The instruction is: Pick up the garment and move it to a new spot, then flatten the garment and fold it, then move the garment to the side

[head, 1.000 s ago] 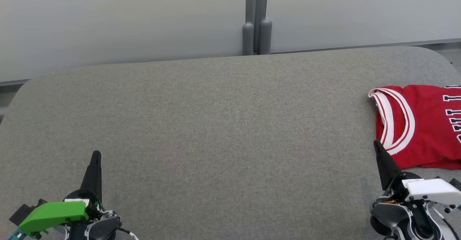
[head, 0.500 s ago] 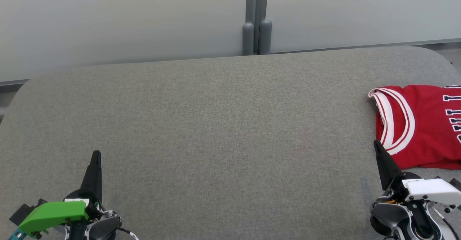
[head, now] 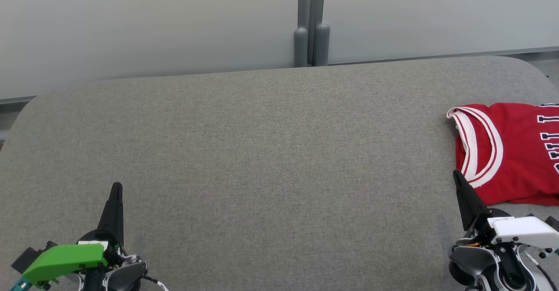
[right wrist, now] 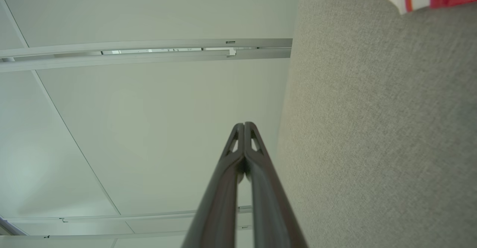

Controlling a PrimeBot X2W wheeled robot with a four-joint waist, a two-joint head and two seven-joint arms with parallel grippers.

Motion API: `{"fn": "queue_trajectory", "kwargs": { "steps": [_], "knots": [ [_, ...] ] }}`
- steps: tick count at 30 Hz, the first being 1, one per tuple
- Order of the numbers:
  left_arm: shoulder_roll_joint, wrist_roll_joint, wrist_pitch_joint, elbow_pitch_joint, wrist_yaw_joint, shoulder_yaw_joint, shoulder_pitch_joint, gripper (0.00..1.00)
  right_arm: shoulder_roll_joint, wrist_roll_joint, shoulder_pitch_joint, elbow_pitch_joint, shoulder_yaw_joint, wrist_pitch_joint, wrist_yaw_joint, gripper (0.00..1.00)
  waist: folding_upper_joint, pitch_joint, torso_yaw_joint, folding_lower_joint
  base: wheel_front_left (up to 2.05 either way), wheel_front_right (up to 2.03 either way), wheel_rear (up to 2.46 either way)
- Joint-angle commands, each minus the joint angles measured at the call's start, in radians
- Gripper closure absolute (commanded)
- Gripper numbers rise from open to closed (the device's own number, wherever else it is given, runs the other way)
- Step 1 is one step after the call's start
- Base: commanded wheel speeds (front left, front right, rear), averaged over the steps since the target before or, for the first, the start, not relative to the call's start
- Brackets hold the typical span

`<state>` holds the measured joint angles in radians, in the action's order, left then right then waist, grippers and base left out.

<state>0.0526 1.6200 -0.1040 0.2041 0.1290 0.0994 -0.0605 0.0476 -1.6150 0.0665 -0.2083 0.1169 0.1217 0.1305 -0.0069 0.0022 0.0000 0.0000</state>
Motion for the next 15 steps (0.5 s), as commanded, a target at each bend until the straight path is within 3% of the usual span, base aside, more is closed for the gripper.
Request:
{"fn": "queue_trajectory", "kwargs": {
  "steps": [1, 15],
  "knots": [
    [0.0, 0.001, -0.002, -0.002, 0.003, 0.005, -0.014, 1.0, 0.005, -0.004, 0.008, 0.004, 0.0, 0.002, 0.0, 1.0, 0.0069, 0.0, 0.0, 0.0, 0.0, 0.0, 0.0],
    [-0.001, 0.0, -0.003, -0.002, 0.003, 0.006, -0.014, 1.0, 0.005, -0.003, 0.008, 0.004, 0.0, 0.001, 0.0, 1.0, 0.0069, 0.0, 0.0, 0.0, 0.0, 0.0, 0.0]
  ]
}}
